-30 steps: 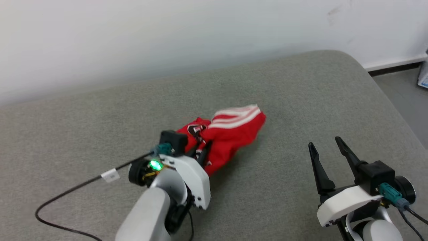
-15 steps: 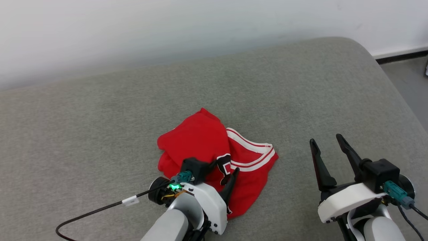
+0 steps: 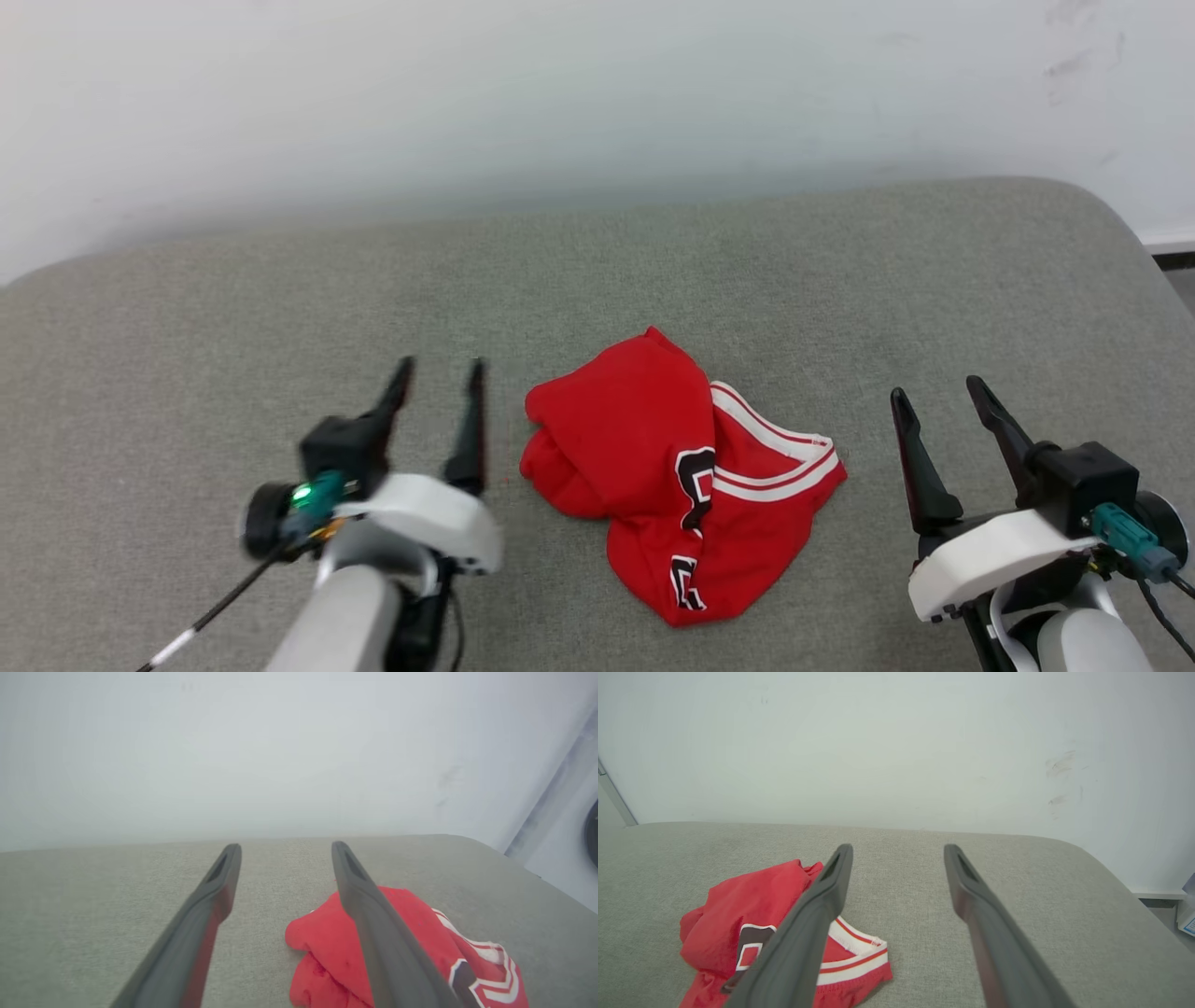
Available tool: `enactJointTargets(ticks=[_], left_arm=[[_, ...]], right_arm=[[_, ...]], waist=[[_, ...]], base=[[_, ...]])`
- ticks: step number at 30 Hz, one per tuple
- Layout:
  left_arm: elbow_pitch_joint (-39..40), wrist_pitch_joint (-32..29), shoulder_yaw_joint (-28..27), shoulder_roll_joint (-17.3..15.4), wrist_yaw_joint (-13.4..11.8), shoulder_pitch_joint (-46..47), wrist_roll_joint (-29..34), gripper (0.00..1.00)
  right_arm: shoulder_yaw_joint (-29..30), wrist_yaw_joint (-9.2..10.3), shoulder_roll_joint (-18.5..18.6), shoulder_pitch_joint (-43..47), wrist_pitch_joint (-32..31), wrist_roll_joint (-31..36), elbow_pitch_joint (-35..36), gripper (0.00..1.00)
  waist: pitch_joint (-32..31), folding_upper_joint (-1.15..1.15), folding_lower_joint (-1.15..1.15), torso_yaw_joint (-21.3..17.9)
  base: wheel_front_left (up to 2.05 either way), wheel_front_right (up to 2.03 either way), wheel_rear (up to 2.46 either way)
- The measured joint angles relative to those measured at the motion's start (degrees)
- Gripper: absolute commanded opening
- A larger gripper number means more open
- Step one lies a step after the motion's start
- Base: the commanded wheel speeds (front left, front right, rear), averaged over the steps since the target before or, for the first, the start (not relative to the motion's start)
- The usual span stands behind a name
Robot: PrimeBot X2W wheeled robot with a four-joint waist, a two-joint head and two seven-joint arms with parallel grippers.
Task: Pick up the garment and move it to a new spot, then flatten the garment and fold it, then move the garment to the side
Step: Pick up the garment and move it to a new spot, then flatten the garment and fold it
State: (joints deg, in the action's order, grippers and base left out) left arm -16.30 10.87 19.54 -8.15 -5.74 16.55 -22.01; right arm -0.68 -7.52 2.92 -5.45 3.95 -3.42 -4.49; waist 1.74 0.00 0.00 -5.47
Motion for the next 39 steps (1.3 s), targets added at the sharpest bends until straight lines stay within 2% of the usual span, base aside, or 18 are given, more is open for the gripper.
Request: enactJointTargets(ticks=[4,9,18,27,32,39], left_arm=[[1.5,0.8,-3.7,-2.8,-2.3,-4.1,-1.1,1.0],[4.0,0.1,-5.0,-5.2,-4.1,-8.6,-1.1,1.0],[8.5,-1.7,-4.9,-5.8,-5.9,-12.0,-1.3,1.0],[9.7,-2.7,-4.6,-6.2,-5.9,-11.8,-1.5,1.0],[9.7,-6.6,-2.6,-6.4,-3.4,-6.6,-2.1,1.0],[4.7,-19.8,2.2,-6.4,2.6,8.1,-3.5,1.0]], right_arm=[[-0.1,0.0,0.0,1.1,-0.9,0.3,0.5,1.0],[-0.5,0.0,0.0,2.7,-1.8,-0.1,1.3,1.0],[-0.8,0.0,0.0,3.4,-2.8,-0.5,2.1,1.0],[-1.1,0.0,0.0,3.4,-3.1,-0.6,2.2,1.0],[-1.1,0.0,0.0,3.4,-3.7,-0.4,2.5,1.0],[-2.1,0.0,0.0,1.2,-4.0,0.3,3.8,1.0]], waist=[[-1.1,0.0,0.0,0.3],[-2.1,0.0,0.0,0.1],[-2.2,0.0,0.0,0.0],[-1.9,0.0,0.0,0.6],[-1.0,0.0,0.0,1.2],[2.8,0.0,0.0,0.9]], base=[[0.0,0.0,0.0],[0.0,0.0,0.0],[0.0,0.0,0.0],[0.0,0.0,0.0],[0.0,0.0,0.0],[0.0,0.0,0.0]])
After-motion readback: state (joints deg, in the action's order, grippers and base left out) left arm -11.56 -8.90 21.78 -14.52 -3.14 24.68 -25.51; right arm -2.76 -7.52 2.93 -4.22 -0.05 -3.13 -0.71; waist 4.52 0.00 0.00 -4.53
